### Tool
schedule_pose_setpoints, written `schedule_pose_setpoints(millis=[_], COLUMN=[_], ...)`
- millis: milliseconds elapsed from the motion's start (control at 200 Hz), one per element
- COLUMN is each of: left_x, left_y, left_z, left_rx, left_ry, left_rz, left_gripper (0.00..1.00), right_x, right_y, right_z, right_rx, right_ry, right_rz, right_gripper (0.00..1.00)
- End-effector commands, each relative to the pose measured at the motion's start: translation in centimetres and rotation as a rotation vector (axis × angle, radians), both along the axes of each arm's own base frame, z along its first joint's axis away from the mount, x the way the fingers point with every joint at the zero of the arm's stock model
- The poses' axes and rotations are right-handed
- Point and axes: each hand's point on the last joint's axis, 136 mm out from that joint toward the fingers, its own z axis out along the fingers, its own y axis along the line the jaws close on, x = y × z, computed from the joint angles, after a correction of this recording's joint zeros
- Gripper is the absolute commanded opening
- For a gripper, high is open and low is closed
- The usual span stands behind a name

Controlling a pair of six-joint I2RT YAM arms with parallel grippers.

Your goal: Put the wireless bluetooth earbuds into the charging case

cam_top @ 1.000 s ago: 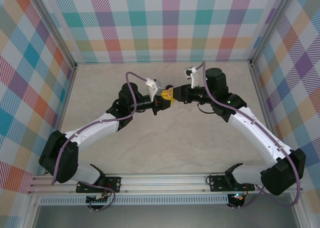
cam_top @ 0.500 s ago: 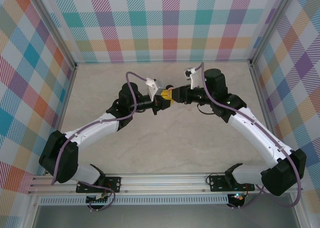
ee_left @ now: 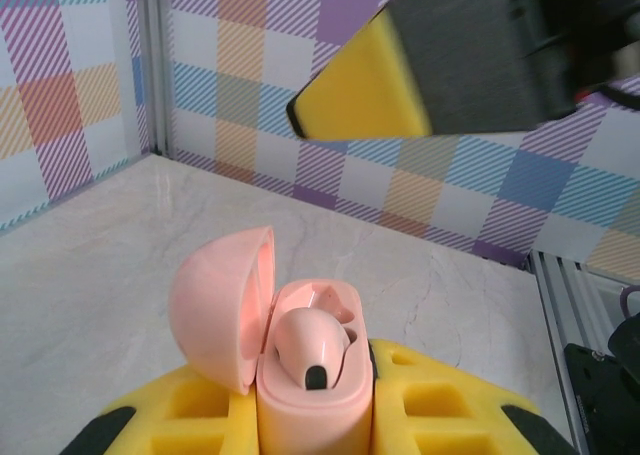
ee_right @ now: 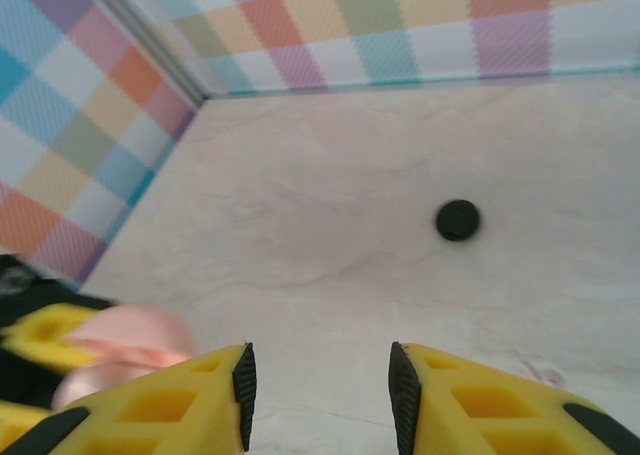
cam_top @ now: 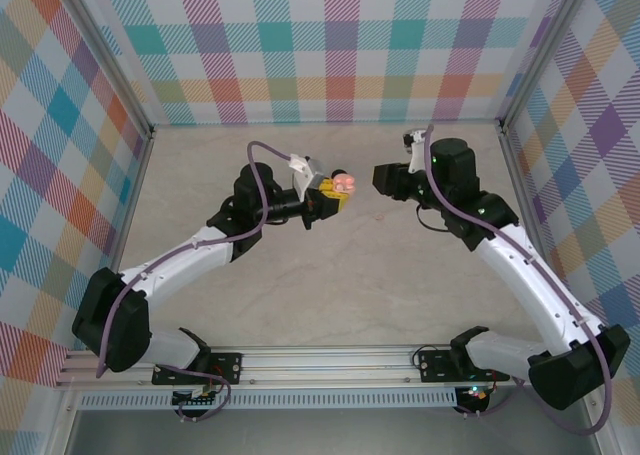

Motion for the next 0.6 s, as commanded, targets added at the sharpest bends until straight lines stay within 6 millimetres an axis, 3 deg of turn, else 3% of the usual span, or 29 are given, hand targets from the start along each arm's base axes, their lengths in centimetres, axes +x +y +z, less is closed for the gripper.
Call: schedule_pose_setpoints(millis=[0,205,595], left_x=[-1.4,-2.7,-3.8], left_y=[0.4,1.1,1.8], left_z=[2.0,2.0,1.7], left_rx=[-0.023,-0.006,0.008], left_ry=[-0.029,-0.005,0.035], left_rz=[-0.007,-0.011,-0.012], left_gripper=[0.09,0.09,0.09], right_x=[1.0,2.9,6.3], right_y=[-1.7,-2.2,0.2], right_z=[-2.3,-7.9,-18.1], right_rx=[-0.071,-0.129,-0.138], right_ry=[0.097,0.291,0.576], right_rz=[-0.039,-0.002,0.059], right_gripper=[0.43,0.41,0.29])
